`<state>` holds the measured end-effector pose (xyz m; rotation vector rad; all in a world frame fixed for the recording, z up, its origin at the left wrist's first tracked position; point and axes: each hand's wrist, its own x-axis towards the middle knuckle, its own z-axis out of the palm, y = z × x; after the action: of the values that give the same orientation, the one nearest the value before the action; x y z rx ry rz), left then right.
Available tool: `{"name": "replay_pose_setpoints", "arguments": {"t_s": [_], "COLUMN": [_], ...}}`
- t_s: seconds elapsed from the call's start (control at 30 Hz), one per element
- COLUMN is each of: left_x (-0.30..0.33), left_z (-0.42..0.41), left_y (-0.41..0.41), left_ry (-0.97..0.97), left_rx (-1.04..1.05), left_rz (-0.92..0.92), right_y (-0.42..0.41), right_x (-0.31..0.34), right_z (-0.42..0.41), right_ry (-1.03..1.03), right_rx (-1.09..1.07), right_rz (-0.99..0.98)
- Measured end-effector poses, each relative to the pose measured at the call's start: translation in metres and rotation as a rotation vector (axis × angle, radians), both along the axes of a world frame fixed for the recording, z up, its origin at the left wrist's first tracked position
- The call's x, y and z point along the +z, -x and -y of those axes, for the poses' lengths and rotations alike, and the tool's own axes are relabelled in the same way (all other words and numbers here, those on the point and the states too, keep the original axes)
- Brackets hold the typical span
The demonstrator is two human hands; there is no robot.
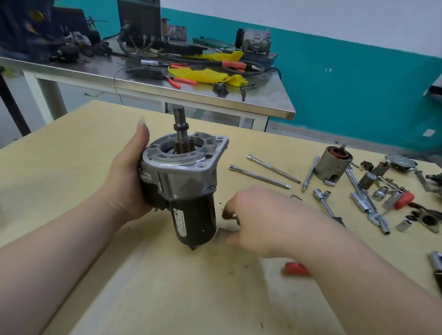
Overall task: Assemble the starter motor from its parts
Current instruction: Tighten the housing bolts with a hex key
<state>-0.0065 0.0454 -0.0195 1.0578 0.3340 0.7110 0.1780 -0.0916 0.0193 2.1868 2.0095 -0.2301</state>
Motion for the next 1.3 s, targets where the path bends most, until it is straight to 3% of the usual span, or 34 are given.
{"name": "replay_pose_setpoints", "arguments": {"t_s": [0.1, 0.17, 0.27, 0.37, 0.43, 0.5, 0.57, 0.63, 0.77, 0.93, 1.07, 1.13, 1.23, 1.3], "left_x": [0.006, 0.010, 0.014, 0.018, 0.019, 0.020, 0.021, 0.027, 0.030, 0.047, 0.034, 0.025, 0.020, 0.014], "left_z": [0.000, -0.001, 0.001, 0.006, 0.008, 0.009, 0.006, 0.006, 0.008, 0.014, 0.030, 0.042, 0.058, 0.058], "left_y": [0.002, 0.004, 0.004, 0.000, -0.003, -0.005, -0.010, -0.017, -0.019, -0.019, -0.003, 0.001, 0.003, 0.007], "left_ry": [0.062, 0.070, -0.038, -0.160, -0.201, -0.233, -0.252, -0.263, -0.260, -0.488, -0.302, -0.325, -0.531, -0.819], "left_rx": [0.009, 0.041, 0.057, 0.039, 0.064, 0.140, 0.237, 0.263, 0.236, 0.386, 0.241, 0.251, 0.330, 0.397], "left_rz": [-0.017, -0.056, -0.091, -0.095, -0.114, -0.136, -0.156, -0.185, -0.205, -0.403, -0.162, -0.045, 0.036, 0.002], "right_y": [-0.018, -0.024, -0.022, -0.026, -0.034, -0.040, -0.037, -0.024, 0.006, 0.006, 0.011, 0.013, 0.015, 0.015], "right_x": [0.001, -0.007, -0.023, -0.022, -0.005, 0.020, 0.046, 0.056, 0.040, 0.032, 0.034, 0.035, 0.040, 0.042], "right_z": [-0.005, -0.012, -0.021, -0.023, -0.019, -0.008, 0.008, 0.020, 0.022, 0.017, 0.018, 0.020, 0.022, 0.021], "right_ry": [-0.095, -0.168, -0.178, -0.261, -0.424, -0.630, -0.846, -0.928, -0.750, -0.772, -0.813, -0.841, -0.837, -0.813], "right_rx": [-0.046, -0.049, -0.009, -0.013, -0.101, -0.138, 0.015, 0.259, 0.409, 0.405, 0.397, 0.414, 0.386, 0.366], "right_rz": [-0.011, 0.083, 0.177, 0.108, -0.155, -0.651, -1.040, -1.135, -1.177, -1.094, -0.980, -0.900, -0.840, -0.840]}}
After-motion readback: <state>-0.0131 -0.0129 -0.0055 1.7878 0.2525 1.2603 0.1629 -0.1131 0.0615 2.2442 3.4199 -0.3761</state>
